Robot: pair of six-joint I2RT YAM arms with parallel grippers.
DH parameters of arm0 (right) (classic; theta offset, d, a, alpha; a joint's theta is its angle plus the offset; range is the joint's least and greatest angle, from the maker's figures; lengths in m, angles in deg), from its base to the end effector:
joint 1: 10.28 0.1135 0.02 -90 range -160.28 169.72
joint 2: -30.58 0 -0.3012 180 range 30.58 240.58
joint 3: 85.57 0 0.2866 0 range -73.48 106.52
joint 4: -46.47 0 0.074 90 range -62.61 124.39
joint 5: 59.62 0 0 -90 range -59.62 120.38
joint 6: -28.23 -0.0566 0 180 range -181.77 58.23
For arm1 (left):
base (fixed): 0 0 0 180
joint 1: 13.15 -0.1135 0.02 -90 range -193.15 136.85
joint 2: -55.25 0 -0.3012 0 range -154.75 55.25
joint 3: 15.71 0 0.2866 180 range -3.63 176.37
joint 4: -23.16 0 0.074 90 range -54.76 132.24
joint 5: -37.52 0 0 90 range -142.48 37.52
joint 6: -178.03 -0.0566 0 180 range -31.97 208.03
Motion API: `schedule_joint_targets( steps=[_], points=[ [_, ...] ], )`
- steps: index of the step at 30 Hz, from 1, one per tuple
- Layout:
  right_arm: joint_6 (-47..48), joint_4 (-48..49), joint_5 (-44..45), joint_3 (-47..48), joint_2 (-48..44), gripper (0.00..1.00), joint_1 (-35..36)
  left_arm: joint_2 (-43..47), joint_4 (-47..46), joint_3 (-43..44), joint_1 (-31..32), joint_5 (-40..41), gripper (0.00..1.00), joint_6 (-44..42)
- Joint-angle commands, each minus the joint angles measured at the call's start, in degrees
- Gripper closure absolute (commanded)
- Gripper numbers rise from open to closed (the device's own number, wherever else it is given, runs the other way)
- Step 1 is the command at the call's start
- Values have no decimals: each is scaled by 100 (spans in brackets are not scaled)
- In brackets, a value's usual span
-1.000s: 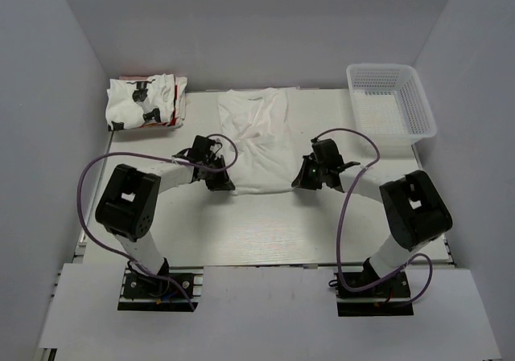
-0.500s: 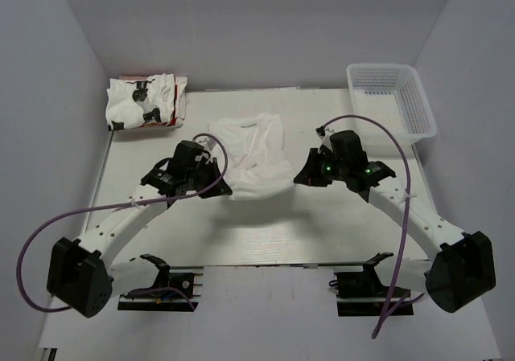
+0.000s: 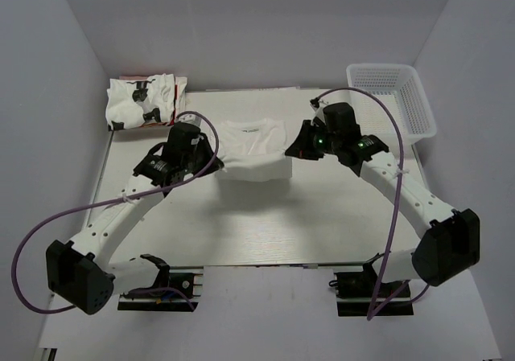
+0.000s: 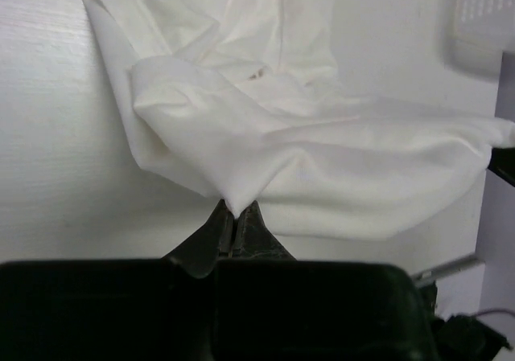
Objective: Fold and stack the t-shirts
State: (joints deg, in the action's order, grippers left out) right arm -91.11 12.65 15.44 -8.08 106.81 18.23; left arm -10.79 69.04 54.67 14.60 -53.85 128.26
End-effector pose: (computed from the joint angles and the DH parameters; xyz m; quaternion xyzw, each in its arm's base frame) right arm 0.2947 0.1767 0.3431 -0.0562 0.8700 0.3302 0.3619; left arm 0.2482 -0.1321 0.3238 -0.0942 0.9070 -0.2385 0.3342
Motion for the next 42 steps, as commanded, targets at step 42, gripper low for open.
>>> schedule_joint_targets(
  steps=[42],
  points=[
    [77, 1196, -396, 5571, 6352, 81, -1014, -6281, -594, 5164, -1430, 339, 71, -551]
  ],
)
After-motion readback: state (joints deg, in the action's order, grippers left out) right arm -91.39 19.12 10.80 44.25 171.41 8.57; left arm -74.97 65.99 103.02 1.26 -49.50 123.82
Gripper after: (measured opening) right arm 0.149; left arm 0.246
